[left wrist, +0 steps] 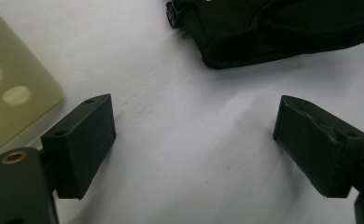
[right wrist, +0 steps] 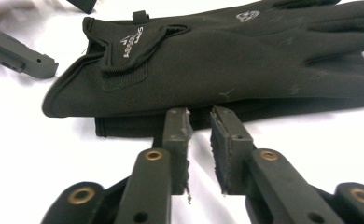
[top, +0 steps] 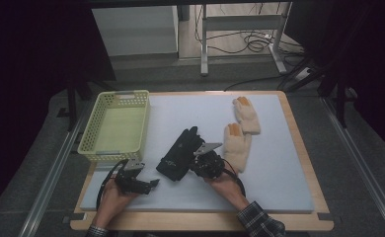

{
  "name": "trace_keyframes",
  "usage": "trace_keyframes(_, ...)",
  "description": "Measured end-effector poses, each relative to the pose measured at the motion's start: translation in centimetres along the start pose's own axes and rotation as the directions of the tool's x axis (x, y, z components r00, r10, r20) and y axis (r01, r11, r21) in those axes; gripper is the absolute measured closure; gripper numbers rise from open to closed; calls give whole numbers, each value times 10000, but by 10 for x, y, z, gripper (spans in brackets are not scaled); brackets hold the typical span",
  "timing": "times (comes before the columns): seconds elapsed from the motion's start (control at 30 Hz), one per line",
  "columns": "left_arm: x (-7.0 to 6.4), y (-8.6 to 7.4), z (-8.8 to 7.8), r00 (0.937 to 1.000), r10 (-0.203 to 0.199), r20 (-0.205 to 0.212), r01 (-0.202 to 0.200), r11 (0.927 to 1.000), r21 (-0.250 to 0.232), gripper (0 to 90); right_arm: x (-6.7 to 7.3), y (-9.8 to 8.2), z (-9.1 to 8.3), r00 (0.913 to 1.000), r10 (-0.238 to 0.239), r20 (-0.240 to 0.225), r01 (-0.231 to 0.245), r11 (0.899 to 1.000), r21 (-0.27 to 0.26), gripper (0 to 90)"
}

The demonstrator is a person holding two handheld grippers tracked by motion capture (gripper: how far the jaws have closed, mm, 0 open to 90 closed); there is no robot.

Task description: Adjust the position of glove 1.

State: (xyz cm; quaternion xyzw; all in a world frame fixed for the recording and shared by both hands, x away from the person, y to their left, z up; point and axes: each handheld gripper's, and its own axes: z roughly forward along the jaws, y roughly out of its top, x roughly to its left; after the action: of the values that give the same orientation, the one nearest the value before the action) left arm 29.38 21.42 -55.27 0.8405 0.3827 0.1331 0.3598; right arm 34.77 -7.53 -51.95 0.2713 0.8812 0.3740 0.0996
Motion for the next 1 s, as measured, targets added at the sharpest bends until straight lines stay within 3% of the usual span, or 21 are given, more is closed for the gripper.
trace_keyframes(0.17,0,0,0,10000,23,2,-23,10000,34,127,-4,-2,-17,9999,14,133,-10,9996,-296,601)
trace_keyframes(0.2,0,1,0,10000,34,-16,-34,10000,38,121,-6,-3,-24,9997,20,247,-11,9993,-365,535)
trace_keyframes(0.23,-1,1,0,10000,21,-30,-20,10000,53,121,-6,-3,-24,9997,20,247,-11,9993,-365,535)
trace_keyframes(0.33,-1,1,0,10000,20,-32,-19,10000,41,119,-13,-8,-38,9980,66,627,-43,9993,-360,425)
trace_keyframes(0.47,-1,1,0,10000,-3,-43,4,10000,44,115,-19,-14,-47,9955,98,942,-69,9995,-304,364)
trace_keyframes(0.53,-2,1,1,10000,-37,-55,37,10000,51,103,-27,-21,-55,9945,331,989,-300,9990,-330,313)
trace_keyframes(0.73,-4,2,1,9999,-120,-36,120,9999,100,79,-38,-37,-66,9885,515,1423,-473,9983,-333,255)
trace_keyframes(0.87,-8,6,2,10000,-19,-74,22,9993,380,28,-47,-50,-75,9828,745,1690,-686,9968,-404,234)
trace_keyframes(1.0,-14,15,1,9997,-71,246,62,9993,366,0,-58,-68,-84,9756,1203,1836,-1130,9924,-494,220)
